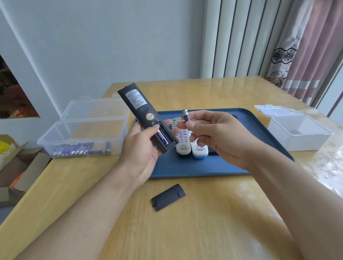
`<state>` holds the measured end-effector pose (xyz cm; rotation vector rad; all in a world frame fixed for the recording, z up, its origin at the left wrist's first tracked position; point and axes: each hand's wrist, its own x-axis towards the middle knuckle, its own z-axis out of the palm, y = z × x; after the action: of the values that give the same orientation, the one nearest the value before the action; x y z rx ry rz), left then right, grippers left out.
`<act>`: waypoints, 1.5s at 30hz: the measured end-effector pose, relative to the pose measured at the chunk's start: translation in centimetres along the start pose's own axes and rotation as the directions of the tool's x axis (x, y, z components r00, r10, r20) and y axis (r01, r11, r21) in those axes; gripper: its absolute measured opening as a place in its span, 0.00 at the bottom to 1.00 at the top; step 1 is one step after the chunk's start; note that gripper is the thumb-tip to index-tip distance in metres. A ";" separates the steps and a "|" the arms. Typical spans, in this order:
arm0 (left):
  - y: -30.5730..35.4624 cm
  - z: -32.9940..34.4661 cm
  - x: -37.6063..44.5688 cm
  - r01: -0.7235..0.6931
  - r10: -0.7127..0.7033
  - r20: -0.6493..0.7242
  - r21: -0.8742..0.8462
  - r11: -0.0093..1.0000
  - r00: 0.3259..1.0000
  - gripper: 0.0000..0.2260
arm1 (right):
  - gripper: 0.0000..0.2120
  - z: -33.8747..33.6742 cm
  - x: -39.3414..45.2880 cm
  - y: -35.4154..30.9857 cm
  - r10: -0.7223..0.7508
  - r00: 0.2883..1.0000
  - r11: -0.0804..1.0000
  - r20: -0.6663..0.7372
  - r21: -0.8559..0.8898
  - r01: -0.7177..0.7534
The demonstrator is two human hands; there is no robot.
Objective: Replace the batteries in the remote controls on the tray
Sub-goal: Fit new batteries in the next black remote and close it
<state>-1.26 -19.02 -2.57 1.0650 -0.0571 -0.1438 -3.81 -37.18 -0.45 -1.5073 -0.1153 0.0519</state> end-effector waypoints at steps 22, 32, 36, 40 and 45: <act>0.2 -0.5 0.0 -0.067 0.062 0.049 0.116 0.991 0.997 0.09 | 0.06 0.7 0.2 1.1 -0.316 0.948 0.925 -0.038 -0.235 0.298; 0.0 -0.3 -0.2 -0.092 0.089 0.038 0.082 0.992 0.995 0.09 | 0.06 1.2 -0.2 2.1 -0.501 0.862 0.708 -0.082 -0.612 0.353; 0.0 -0.4 -0.2 -0.109 0.108 0.021 0.090 0.990 0.994 0.13 | 0.08 1.5 -0.3 2.2 -0.595 0.804 0.556 -0.019 -0.732 0.394; 0.1 -0.3 -0.3 -0.139 0.137 0.029 0.083 0.987 0.990 0.12 | 0.09 1.4 -0.3 2.2 -0.650 0.760 0.446 0.030 -0.794 0.413; 0.1 -0.1 -0.5 -0.166 0.164 0.043 0.054 0.985 0.986 0.15 | 0.08 1.2 -0.2 1.7 -0.685 0.724 0.361 0.081 -0.825 0.434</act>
<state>-1.76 -18.84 -2.51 1.1106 -0.1850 -0.0130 -4.12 -35.92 -2.10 -2.3021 -0.4955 -0.9306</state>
